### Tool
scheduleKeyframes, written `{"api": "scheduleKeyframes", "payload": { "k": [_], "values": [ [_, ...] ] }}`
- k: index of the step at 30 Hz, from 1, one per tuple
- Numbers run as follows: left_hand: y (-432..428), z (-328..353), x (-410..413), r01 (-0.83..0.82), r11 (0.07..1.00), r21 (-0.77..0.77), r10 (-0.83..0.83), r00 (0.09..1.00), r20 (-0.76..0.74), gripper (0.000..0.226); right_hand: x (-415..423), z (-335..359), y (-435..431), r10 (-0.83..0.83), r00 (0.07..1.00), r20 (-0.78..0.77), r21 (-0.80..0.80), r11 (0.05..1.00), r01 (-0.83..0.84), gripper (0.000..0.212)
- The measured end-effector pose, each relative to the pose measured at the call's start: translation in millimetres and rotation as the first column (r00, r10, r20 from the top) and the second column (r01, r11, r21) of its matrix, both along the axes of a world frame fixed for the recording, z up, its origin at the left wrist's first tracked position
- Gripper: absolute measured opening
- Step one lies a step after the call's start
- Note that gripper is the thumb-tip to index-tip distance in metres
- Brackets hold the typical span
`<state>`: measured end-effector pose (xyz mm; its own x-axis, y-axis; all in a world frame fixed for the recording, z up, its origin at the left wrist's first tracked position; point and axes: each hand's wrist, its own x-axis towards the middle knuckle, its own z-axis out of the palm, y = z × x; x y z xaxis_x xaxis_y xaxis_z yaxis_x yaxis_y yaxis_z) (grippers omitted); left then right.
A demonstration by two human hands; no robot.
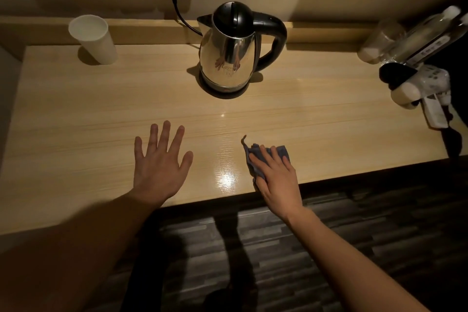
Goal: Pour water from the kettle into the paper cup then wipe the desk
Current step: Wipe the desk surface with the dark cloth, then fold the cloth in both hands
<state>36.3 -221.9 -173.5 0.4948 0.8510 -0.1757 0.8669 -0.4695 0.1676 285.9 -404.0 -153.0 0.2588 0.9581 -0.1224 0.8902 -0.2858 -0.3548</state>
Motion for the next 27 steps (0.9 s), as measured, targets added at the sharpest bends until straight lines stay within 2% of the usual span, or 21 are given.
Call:
{"api": "scheduleKeyframes", "payload": {
  "k": [3, 5, 6, 7, 8, 9, 10, 11, 12, 13, 14, 16, 18, 20, 23, 25, 26, 27],
  "values": [
    [4.3, 12.3, -2.4, 0.027, 0.991, -0.132, -0.030, 0.999, -0.021, 0.078, -29.4, 12.7, -12.2, 0.037, 0.994, -0.107, 0.034, 0.999, -0.034, 0.052],
    [2.5, 24.6, -8.5, 0.036, 0.967, -0.251, -0.015, 0.996, 0.084, 0.078, -59.8, 30.7, -16.0, -0.027, 0.940, -0.341, 0.050, 0.998, 0.047, 0.049],
    [-2.2, 30.2, -12.7, 0.018, 0.947, -0.321, 0.045, 0.981, 0.189, 0.075, -77.4, 42.9, -14.9, -0.114, 0.844, -0.524, 0.029, 0.988, 0.152, 0.048],
    [-9.0, 36.0, -17.0, -0.014, 0.909, -0.416, 0.152, 0.942, 0.300, 0.068, -95.0, 56.7, -8.4, -0.200, 0.688, -0.697, -0.033, 0.968, 0.248, 0.046],
    [-17.9, 43.6, -22.3, -0.048, 0.833, -0.551, 0.307, 0.868, 0.390, 0.060, -111.3, 69.7, 1.6, -0.268, 0.481, -0.835, -0.109, 0.937, 0.333, 0.041],
    [-27.2, 52.4, -29.1, -0.067, 0.707, -0.704, 0.501, 0.750, 0.431, 0.049, -126.7, 80.8, 13.4, -0.300, 0.241, -0.923, -0.185, 0.895, 0.405, 0.035],
    [-34.8, 63.5, -37.1, -0.044, 0.536, -0.843, 0.691, 0.597, 0.409, 0.038, -140.3, 91.4, 26.6, -0.277, -0.043, -0.960, -0.267, 0.856, 0.442, 0.032],
    [-38.4, 73.7, -46.5, 0.040, 0.358, -0.933, 0.826, 0.453, 0.336, 0.030, -153.0, 102.7, 41.1, -0.216, -0.327, -0.920, -0.347, 0.837, 0.423, 0.038],
    [-37.7, 83.4, -57.4, 0.173, 0.214, -0.961, 0.897, 0.356, 0.264, 0.034, -165.7, 114.3, 56.2, -0.173, -0.538, -0.825, -0.416, 0.831, 0.370, 0.047],
    [-34.2, 92.6, -69.5, 0.299, 0.135, -0.945, 0.928, 0.296, 0.227, 0.043, -178.2, 124.8, 71.0, -0.168, -0.659, -0.734, -0.468, 0.828, 0.310, 0.053],
    [-28.0, 102.2, -81.8, 0.364, 0.121, -0.924, 0.942, 0.250, 0.222, 0.050, -189.9, 134.7, 85.6, -0.181, -0.721, -0.669, -0.501, 0.826, 0.258, 0.054],
    [-8.9, 122.6, -101.2, 0.316, 0.197, -0.928, 0.947, 0.184, 0.264, 0.052, -209.9, 147.7, 113.2, -0.194, -0.753, -0.628, -0.522, 0.823, 0.223, 0.054],
    [11.5, 137.4, -112.8, 0.128, 0.371, -0.920, 0.902, 0.184, 0.390, 0.037, -229.4, 155.6, 142.1, -0.202, -0.743, -0.638, -0.525, 0.820, 0.228, 0.053],
    [32.0, 145.9, -124.6, -0.097, 0.547, -0.831, 0.830, 0.188, 0.525, 0.019, -247.9, 157.1, 168.7, -0.210, -0.720, -0.661, -0.531, 0.809, 0.251, 0.057],
    [66.2, 161.6, -147.0, -0.252, 0.664, -0.704, 0.748, 0.235, 0.621, 0.016, -264.9, 148.8, 201.7, -0.258, -0.673, -0.693, -0.547, 0.796, 0.257, 0.052],
    [92.0, 167.3, -161.2, -0.291, 0.711, -0.640, 0.703, 0.289, 0.649, 0.016, -270.3, 144.0, 223.1, -0.308, -0.612, -0.728, -0.519, 0.831, 0.199, 0.057],
    [105.4, 167.0, -167.4, -0.301, 0.735, -0.608, 0.678, 0.318, 0.663, 0.016, -272.6, 143.0, 234.5, -0.324, -0.544, -0.774, -0.486, 0.855, 0.182, 0.059],
    [118.4, 165.8, -172.5, -0.307, 0.756, -0.579, 0.655, 0.347, 0.671, 0.015, -274.8, 140.8, 246.9, -0.339, -0.425, -0.839, -0.445, 0.877, 0.180, 0.057]
  ]
}}
